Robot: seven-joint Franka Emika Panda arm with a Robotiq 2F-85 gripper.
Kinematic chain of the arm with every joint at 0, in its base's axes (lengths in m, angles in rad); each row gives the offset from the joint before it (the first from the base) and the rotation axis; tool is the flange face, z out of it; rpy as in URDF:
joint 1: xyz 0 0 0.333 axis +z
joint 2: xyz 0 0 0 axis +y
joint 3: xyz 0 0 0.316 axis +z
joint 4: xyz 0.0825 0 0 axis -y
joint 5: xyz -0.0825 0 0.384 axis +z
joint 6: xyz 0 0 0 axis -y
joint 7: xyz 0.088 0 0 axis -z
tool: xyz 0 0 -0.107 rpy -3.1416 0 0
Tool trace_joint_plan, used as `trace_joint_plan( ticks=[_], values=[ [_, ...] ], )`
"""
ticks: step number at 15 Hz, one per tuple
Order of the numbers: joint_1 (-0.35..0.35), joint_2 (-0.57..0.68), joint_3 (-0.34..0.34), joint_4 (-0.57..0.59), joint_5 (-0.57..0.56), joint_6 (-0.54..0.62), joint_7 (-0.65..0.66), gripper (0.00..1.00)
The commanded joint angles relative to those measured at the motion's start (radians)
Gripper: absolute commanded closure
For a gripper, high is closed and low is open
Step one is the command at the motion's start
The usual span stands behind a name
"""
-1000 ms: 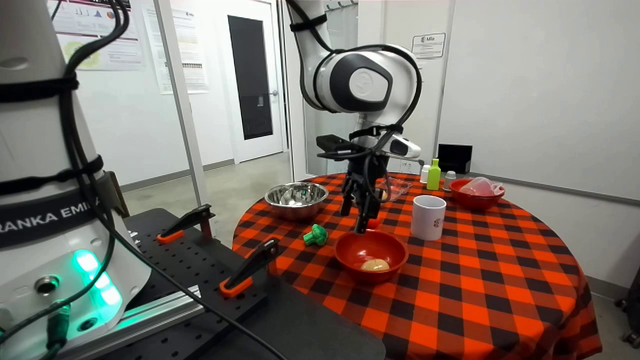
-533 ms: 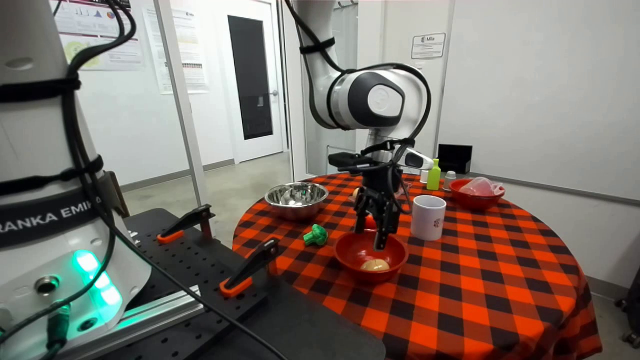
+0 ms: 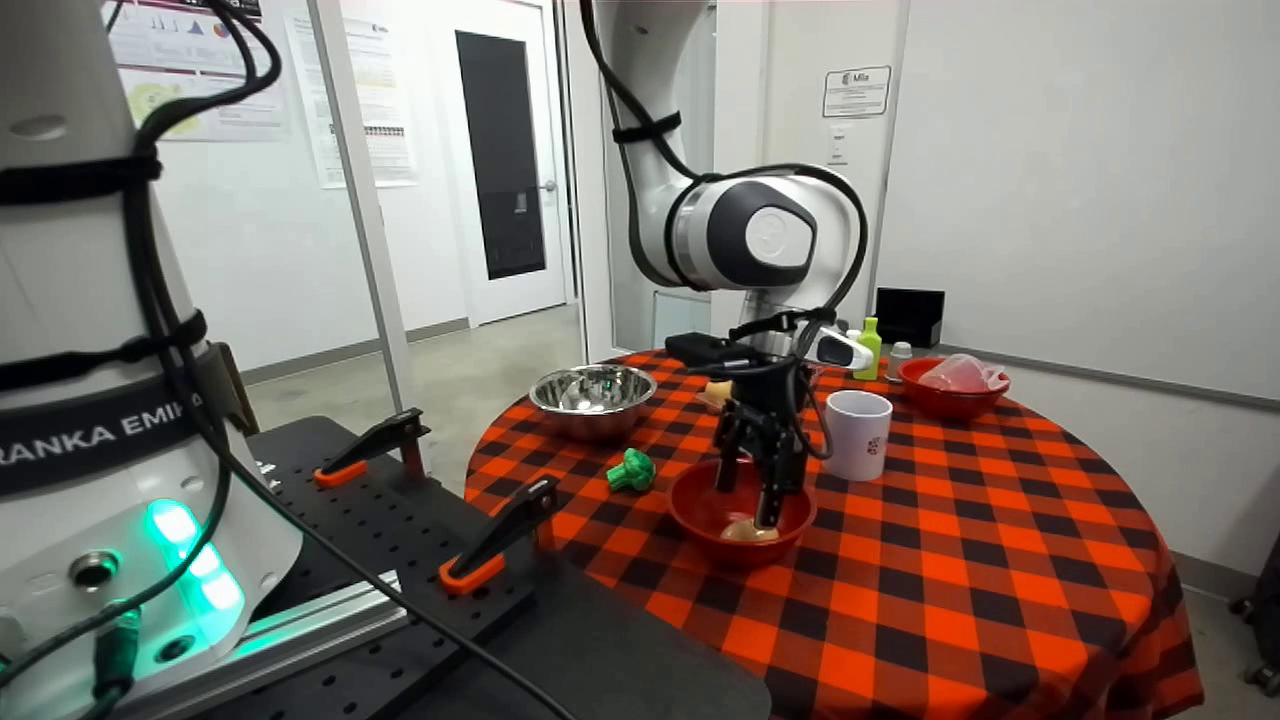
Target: Take the yellow object from the orange bowl and place it on the table
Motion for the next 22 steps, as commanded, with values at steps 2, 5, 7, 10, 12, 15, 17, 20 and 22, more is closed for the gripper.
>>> trace_joint_plan(
  ticks=[2,5,7,10,12,15,17,20,22],
  values=[
    [0.003,0.046,-0.002,0.034,0.007,0.027,0.013,0.0],
    [0.001,0.059,0.002,0.046,0.012,0.027,0.012,0.0],
    [0.0,0.064,0.004,0.053,0.014,0.025,0.012,0.0],
    [-0.003,0.074,0.009,0.061,0.021,0.023,0.01,0.0],
    [-0.008,0.081,0.017,0.065,0.031,0.023,0.008,0.0],
    [-0.014,0.09,0.027,0.067,0.045,0.025,0.004,0.0],
    [-0.018,0.096,0.033,0.069,0.055,0.026,0.003,0.0],
    [-0.019,0.106,0.034,0.074,0.064,0.024,0.002,0.05],
    [-0.016,0.11,0.03,0.078,0.064,0.021,0.004,0.05]
  ],
)
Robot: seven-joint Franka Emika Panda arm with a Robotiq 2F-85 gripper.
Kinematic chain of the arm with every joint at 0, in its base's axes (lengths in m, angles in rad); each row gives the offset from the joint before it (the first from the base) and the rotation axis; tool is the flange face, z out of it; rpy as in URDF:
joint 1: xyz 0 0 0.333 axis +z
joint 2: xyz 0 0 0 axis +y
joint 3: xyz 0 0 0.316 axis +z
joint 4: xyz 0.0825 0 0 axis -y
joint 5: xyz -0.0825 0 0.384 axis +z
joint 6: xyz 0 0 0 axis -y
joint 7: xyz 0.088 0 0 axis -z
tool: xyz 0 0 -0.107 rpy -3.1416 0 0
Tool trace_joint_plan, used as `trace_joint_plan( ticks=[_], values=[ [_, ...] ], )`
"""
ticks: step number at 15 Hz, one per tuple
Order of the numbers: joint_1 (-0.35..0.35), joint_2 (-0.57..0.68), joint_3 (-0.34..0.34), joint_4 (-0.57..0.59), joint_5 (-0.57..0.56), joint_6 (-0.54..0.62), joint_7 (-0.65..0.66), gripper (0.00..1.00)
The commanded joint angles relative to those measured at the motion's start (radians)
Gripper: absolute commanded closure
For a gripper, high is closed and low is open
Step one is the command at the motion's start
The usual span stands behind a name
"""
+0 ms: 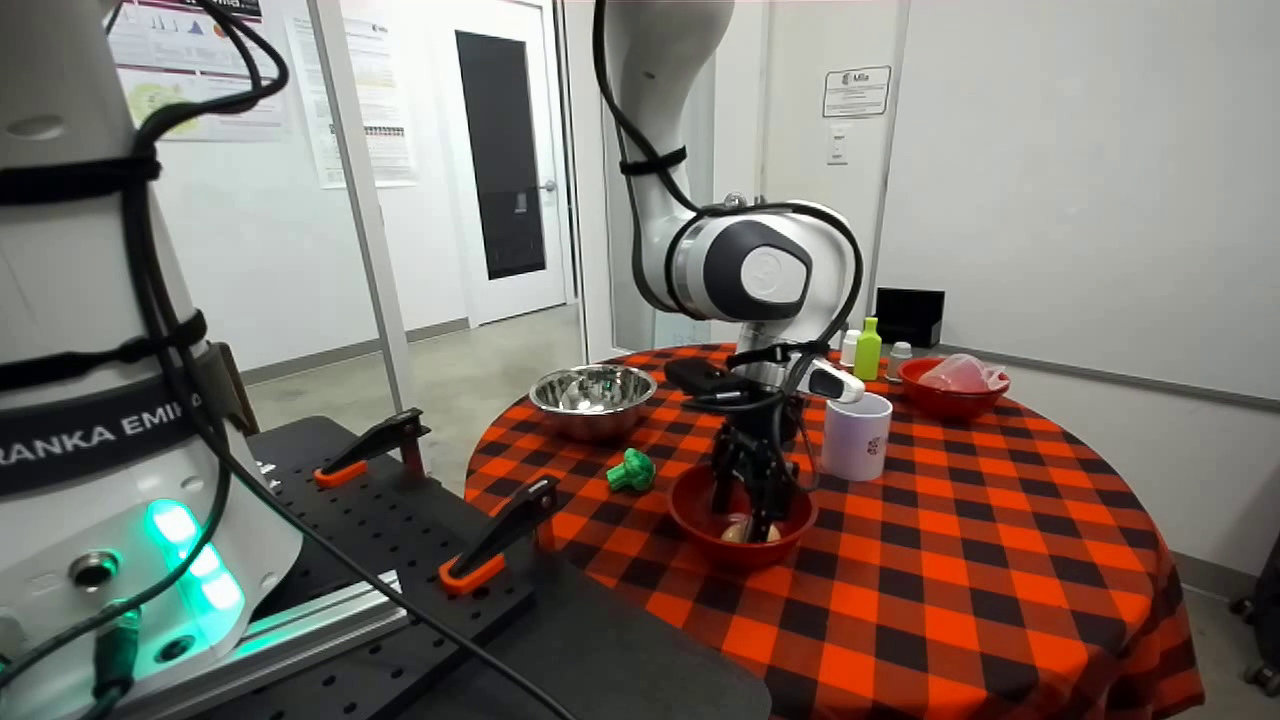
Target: Take the yellow object from the orange bowl and place it on the table
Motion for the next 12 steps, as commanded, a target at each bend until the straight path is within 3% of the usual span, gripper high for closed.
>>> trace_joint_plan(
  ticks=[1,2,5,9,12],
  values=[
    [-0.007,0.023,0.005,0.024,0.013,0.01,0.004,0.1],
    [-0.006,0.024,0.004,0.026,0.012,0.009,0.005,0.28],
    [-0.003,0.029,0.002,0.033,0.011,0.008,0.006,0.44],
    [-0.003,0.028,0.002,0.037,0.01,0.008,0.007,0.75],
    [-0.002,0.023,0.004,0.036,0.012,0.009,0.007,0.77]
  ],
)
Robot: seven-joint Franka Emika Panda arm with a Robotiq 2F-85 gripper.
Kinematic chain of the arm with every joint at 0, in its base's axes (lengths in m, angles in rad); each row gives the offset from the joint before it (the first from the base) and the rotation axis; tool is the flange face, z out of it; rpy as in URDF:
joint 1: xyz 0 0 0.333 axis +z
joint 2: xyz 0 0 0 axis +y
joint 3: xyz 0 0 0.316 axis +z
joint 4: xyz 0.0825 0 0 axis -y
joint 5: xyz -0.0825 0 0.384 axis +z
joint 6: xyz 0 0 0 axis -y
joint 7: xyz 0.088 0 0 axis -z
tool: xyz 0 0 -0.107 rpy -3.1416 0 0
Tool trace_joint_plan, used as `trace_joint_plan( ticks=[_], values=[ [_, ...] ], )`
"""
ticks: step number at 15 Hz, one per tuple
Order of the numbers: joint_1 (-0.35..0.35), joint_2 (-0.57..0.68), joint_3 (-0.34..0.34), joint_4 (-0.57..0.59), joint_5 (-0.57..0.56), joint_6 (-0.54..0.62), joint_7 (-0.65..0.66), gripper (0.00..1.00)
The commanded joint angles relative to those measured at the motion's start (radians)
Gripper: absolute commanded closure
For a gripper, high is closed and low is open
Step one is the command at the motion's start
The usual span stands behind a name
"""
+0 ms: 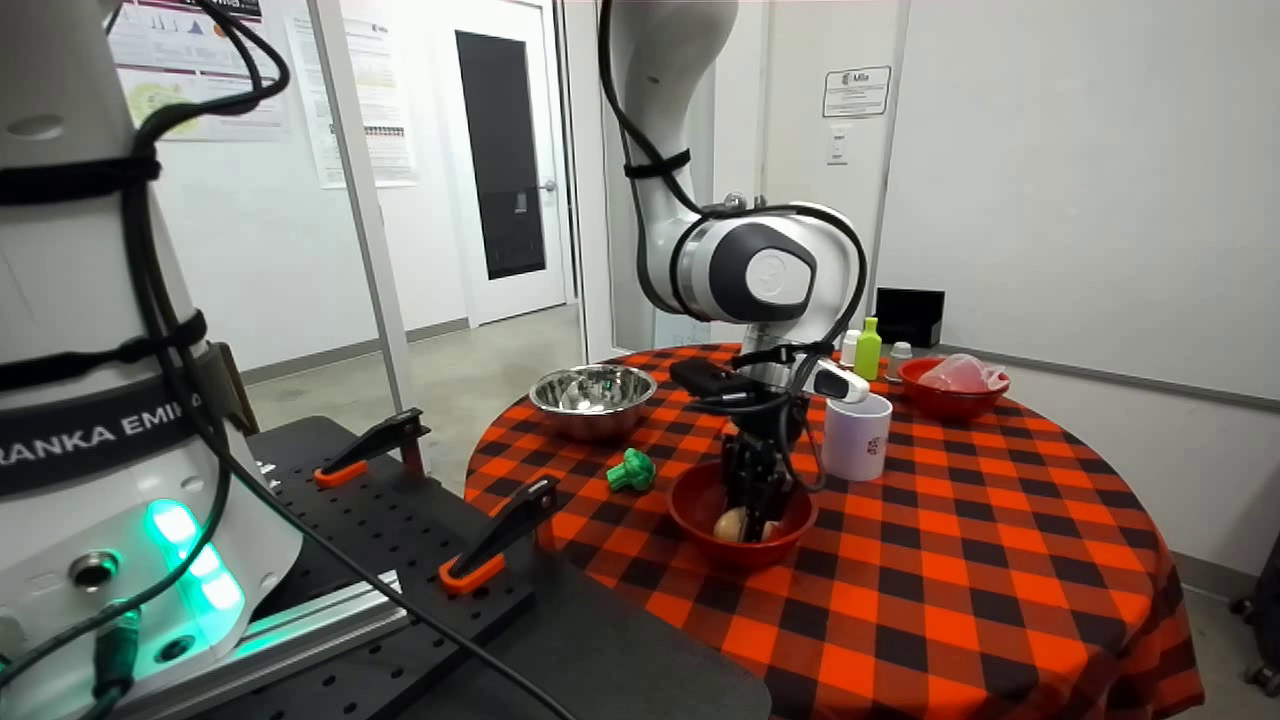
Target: Take the yellow object from the orange bowl and place it on the table
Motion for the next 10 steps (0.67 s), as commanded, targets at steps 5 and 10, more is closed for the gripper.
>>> trace_joint_plan(
  ticks=[5,10],
  values=[
    [0.032,-0.08,-0.014,-0.056,-0.002,0.014,0.022,0.77],
    [0.099,-0.235,-0.039,-0.136,-0.026,-0.007,0.072,0.77]
  ],
)
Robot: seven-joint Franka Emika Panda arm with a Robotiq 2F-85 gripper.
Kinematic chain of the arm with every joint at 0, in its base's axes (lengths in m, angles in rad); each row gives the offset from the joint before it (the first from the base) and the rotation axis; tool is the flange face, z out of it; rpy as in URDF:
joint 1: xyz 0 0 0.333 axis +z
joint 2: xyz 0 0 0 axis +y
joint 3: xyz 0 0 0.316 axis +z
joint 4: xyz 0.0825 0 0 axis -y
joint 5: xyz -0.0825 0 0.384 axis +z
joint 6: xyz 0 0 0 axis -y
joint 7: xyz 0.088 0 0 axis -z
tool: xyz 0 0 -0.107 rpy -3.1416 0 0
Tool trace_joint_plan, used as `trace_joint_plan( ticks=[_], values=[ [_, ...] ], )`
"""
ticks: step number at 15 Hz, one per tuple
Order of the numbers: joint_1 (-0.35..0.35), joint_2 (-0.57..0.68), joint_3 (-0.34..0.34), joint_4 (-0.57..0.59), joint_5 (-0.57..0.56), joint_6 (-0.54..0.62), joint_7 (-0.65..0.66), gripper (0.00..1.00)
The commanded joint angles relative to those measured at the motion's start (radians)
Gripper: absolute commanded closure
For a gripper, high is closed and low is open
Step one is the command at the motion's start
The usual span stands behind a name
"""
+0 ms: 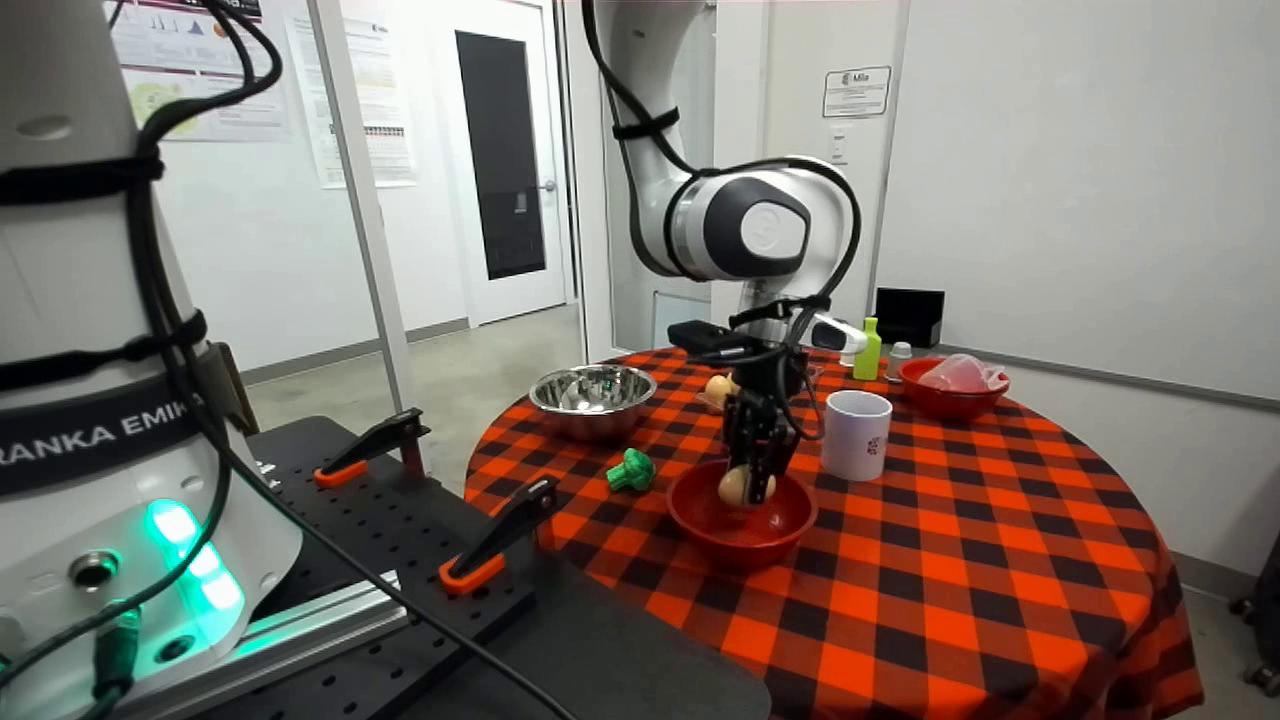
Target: Take the yellow object from the orange bowl and place it on the table
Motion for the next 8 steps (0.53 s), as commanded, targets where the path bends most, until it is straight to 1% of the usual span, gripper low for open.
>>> trace_joint_plan(
  ticks=[1,4,8],
  values=[
    [0.08,-0.157,-0.033,-0.098,-0.037,-0.021,0.072,0.77],
    [0.131,-0.217,-0.037,-0.091,-0.081,-0.06,0.129,0.77],
    [0.141,-0.218,0.011,-0.019,-0.075,-0.131,0.142,0.77]
  ],
)
